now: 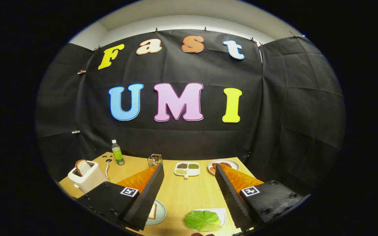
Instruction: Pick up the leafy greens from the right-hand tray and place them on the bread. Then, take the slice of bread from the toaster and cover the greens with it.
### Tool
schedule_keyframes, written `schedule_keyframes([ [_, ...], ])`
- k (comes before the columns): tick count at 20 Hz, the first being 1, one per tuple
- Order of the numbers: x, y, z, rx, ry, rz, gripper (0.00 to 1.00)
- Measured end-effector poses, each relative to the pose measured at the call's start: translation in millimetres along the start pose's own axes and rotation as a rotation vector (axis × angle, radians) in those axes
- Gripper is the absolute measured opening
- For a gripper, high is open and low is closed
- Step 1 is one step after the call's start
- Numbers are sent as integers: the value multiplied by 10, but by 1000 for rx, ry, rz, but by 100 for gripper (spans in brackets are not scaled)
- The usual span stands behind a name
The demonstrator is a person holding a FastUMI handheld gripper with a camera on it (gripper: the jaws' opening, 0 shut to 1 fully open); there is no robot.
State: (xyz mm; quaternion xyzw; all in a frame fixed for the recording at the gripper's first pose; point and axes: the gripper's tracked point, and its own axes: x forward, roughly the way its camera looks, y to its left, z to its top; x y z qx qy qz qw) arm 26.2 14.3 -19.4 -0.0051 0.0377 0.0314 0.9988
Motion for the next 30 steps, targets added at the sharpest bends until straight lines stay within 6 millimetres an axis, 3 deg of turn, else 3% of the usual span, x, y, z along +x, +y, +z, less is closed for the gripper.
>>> schedule_keyframes([
  [7, 79, -90, -167, 4, 46, 7, 97],
  [14, 161, -266, -549, 26, 149, 3, 98],
  [18, 194, -366, -923, 59, 246, -2, 98],
  [27, 242, -528, -2127, 16, 536, 55, 99],
  [30, 252, -552, -2404, -24, 591, 83, 99],
])
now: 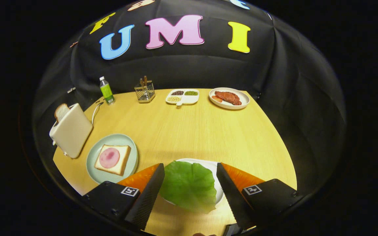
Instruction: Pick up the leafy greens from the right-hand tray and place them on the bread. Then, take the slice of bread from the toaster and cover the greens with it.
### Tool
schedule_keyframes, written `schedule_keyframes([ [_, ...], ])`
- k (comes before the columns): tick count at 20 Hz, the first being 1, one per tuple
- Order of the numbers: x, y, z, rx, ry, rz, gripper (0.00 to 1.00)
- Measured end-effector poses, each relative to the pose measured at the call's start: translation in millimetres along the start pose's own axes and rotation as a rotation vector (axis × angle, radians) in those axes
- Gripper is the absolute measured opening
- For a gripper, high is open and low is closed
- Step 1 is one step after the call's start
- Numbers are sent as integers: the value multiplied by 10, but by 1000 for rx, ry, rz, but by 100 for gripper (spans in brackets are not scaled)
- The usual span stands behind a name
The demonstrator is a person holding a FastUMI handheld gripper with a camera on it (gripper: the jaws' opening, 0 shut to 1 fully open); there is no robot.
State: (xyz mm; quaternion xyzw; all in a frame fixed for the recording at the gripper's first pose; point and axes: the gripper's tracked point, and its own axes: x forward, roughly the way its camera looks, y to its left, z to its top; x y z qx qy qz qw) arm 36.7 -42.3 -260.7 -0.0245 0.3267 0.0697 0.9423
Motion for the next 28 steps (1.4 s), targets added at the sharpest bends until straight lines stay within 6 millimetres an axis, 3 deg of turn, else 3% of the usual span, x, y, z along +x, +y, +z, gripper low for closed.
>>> schedule_keyframes([
  [6, 300, -40, -404, -54, 107, 32, 99],
  [13, 460, 14, -579, -120, 145, 86, 99],
  [15, 477, 18, -665, -138, 176, 102, 89],
  [16, 459, 40, -659, -134, 180, 115, 77],
  [21, 466, 79, -658, -148, 193, 130, 70],
  [26, 448, 140, -645, -199, 185, 135, 17],
  [28, 474, 160, -655, -200, 186, 146, 10],
])
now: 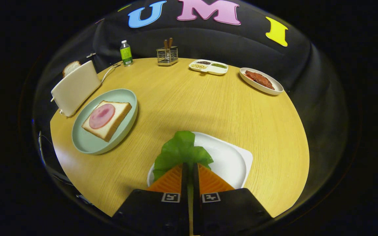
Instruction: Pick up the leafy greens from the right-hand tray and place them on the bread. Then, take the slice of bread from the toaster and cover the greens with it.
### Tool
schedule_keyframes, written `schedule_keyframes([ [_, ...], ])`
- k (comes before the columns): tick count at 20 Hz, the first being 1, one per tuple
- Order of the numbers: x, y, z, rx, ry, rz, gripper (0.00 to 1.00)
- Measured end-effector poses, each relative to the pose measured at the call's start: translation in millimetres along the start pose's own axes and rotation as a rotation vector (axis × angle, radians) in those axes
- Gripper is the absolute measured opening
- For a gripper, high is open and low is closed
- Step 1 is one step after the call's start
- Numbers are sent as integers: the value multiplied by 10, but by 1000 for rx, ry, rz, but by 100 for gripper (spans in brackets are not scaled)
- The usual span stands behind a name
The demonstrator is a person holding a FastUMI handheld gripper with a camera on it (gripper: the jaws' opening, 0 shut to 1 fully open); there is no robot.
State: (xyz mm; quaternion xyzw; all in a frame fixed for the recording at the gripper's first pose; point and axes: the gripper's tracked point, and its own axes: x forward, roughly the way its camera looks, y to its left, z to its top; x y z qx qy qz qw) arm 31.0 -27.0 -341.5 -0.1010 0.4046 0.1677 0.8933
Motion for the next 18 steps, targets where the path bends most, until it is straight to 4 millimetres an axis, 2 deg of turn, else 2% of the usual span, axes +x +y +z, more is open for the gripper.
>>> schedule_keyframes([
  [4, -13, -2, 13, 17, 48, -4, 6],
  [8, -138, -1, 83, 59, 50, -11, 6],
  [13, -447, -74, 332, 116, 10, -72, 6],
  [15, -578, -8, 488, 116, -19, -80, 6],
  [18, -747, 215, 769, 73, -70, -73, 6],
])
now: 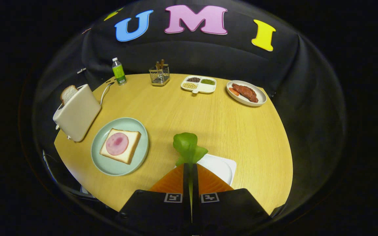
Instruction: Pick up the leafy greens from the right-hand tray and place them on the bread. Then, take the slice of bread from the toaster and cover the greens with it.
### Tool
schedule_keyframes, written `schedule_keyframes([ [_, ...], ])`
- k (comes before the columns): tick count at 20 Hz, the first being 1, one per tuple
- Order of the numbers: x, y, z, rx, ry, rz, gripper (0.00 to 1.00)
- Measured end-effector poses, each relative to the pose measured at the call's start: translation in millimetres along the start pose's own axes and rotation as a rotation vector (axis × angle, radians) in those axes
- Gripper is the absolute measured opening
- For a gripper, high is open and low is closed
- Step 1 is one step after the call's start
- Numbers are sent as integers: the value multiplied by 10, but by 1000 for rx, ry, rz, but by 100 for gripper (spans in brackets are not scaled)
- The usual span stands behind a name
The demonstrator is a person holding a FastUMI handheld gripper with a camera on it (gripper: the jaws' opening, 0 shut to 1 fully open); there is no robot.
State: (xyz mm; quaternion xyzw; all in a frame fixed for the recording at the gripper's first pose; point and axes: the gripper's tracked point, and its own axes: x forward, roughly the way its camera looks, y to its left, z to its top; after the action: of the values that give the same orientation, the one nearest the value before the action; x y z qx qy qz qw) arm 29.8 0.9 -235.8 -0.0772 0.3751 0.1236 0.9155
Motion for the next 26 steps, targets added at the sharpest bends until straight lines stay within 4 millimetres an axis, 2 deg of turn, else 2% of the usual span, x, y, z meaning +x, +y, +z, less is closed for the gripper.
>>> schedule_keyframes([
  [5, -137, 601, 455, -12, -79, 65, 6],
  [7, -100, 850, 596, -18, -99, 94, 6],
  [10, -15, 1125, 701, -41, -108, 122, 6],
  [13, 108, 1429, 708, -39, -88, 163, 6],
  [17, 286, 1698, 621, -49, -37, 200, 6],
  [22, 487, 1863, 527, -39, 18, 211, 6],
  [26, 582, 1956, 496, -30, 35, 216, 14],
])
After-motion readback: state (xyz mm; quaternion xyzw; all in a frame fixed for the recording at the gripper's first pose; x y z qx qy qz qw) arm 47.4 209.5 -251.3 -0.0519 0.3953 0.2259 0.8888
